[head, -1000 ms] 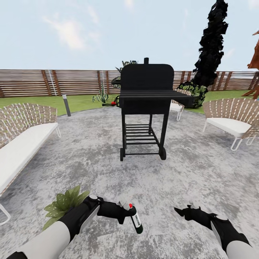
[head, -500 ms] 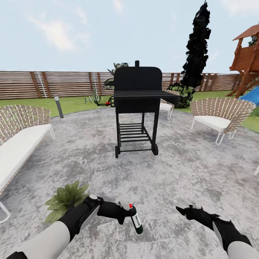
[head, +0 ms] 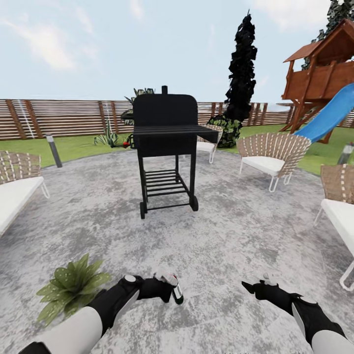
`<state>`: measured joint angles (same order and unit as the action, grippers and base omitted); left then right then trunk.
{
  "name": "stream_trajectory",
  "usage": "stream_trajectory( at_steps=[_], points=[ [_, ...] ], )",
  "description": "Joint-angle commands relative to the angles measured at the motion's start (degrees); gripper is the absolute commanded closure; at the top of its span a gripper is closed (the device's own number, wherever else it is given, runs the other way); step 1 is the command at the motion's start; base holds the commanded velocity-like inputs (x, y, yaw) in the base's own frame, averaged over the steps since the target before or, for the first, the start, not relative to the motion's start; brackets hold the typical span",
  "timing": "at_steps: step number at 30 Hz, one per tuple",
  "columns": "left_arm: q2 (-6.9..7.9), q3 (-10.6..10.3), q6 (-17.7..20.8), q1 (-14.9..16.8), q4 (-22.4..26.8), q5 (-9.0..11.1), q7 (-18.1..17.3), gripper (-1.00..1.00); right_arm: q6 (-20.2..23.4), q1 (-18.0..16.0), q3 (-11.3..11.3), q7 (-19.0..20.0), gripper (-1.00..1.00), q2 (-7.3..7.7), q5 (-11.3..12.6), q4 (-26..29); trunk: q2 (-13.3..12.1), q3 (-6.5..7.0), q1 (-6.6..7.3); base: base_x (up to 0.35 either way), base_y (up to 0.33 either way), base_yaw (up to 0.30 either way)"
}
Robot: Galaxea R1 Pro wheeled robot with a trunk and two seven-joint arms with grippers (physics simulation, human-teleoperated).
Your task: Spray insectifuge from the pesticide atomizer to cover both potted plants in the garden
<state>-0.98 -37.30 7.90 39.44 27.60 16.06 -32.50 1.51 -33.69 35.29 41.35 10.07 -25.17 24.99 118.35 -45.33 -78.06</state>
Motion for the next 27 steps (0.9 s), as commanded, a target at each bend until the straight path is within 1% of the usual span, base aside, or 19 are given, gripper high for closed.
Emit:
stream_trajectory(
  at_steps=[1,3,11,19,27],
  points=[
    [-1.93,-0.15,0.01,-0.63,-2.69,0.59,4.68,1.00,0.16,-0.06,0.48,0.41,-1.00,-0.05,-0.41,0.02,0.03,0.00,0.01,0.000,0.000,-0.249],
    [-2.71,-0.15,-0.18,-1.12,-4.02,0.56,6.34,1.00,0.16,-0.06,0.48,0.42,-1.00,-0.05,-0.41,-0.01,0.03,0.10,0.01,0.000,0.000,-0.234],
    [-2.97,-0.14,-0.23,-1.29,-4.48,0.55,6.74,1.00,0.16,-0.06,0.48,0.41,-1.00,-0.05,-0.41,-0.51,0.03,0.50,0.01,-0.020,0.000,-0.230],
    [-2.97,-0.14,-0.27,-1.29,-4.41,0.57,6.75,1.00,0.16,-0.06,0.48,0.38,-1.00,-0.05,-0.41,-0.80,0.03,0.86,0.01,-0.292,0.066,-0.239],
    [-2.97,-0.14,-0.25,-1.29,-4.40,0.63,6.75,1.00,0.16,-0.06,0.48,0.31,-1.00,-0.05,-0.41,-0.82,0.03,1.21,0.01,-0.243,0.221,-0.240]
  ],
)
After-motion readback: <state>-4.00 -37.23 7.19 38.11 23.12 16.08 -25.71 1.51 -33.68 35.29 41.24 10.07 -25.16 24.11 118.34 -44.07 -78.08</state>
